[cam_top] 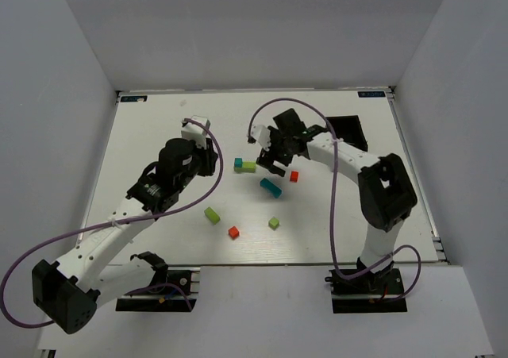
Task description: Build the wood block tower
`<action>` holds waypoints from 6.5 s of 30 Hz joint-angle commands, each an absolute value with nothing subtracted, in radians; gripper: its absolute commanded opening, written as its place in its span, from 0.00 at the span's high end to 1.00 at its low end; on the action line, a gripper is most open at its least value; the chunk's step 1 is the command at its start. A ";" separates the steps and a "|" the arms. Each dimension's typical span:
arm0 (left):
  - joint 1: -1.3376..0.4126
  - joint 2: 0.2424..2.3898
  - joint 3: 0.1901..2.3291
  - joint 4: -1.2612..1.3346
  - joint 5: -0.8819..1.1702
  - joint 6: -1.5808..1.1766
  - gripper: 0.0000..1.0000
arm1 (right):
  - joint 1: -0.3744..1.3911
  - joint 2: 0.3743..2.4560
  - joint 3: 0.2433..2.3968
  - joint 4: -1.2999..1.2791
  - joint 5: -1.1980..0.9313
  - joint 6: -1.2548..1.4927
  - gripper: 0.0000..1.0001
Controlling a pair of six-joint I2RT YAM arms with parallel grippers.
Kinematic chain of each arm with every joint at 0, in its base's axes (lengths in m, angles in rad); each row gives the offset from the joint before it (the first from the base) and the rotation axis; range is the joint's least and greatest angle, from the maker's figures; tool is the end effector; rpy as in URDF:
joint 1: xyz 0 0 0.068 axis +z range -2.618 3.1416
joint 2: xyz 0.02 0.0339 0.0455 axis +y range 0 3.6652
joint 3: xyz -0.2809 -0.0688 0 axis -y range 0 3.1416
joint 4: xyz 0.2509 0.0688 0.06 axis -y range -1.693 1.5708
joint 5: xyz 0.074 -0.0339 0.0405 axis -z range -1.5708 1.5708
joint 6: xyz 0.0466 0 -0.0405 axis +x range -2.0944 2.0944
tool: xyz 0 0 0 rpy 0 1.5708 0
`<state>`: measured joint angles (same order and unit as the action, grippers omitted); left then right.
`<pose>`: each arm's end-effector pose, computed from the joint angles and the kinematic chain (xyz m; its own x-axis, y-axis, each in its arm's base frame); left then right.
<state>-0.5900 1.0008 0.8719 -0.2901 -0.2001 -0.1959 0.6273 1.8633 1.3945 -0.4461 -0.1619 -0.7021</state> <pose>0.1998 -0.1226 0.3286 -0.4084 0.0438 -0.9118 0.3210 0.9419 -0.0985 0.3398 0.2556 0.2275 -0.0644 -0.8339 -0.5481 -0.9174 0.2656 -0.2963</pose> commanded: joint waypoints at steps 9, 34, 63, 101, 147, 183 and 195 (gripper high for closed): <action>-0.584 0.986 0.839 -0.287 -0.155 -0.147 0.92 | 0.523 1.677 1.329 -0.503 -0.351 -0.661 1.00; -0.584 1.066 0.859 -0.319 -0.089 -0.115 0.36 | 0.479 1.825 1.272 -0.551 -0.259 -0.864 0.26; -0.584 1.066 0.859 -0.319 -0.080 -0.115 0.36 | 0.477 1.878 1.299 -0.526 -0.253 -0.828 0.91; -0.584 1.039 0.859 -0.310 -0.091 -0.106 0.36 | 0.661 2.149 1.830 -0.723 -0.399 -0.879 0.91; -0.584 1.029 0.859 -0.301 -0.091 -0.106 0.36 | 0.709 2.217 1.868 -0.672 -0.273 -0.799 0.87; -0.584 1.029 0.850 -0.301 -0.091 -0.106 0.36 | 0.713 2.221 1.864 -0.655 -0.250 -0.772 0.57; -0.584 1.029 0.850 -0.301 -0.091 -0.106 0.36 | 0.715 2.215 1.856 -0.653 -0.256 -0.772 0.37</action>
<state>-0.5900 1.0561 0.8452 -0.3130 -0.0929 -0.1123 0.7094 2.2150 1.8313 -0.6716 -0.2489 -0.7715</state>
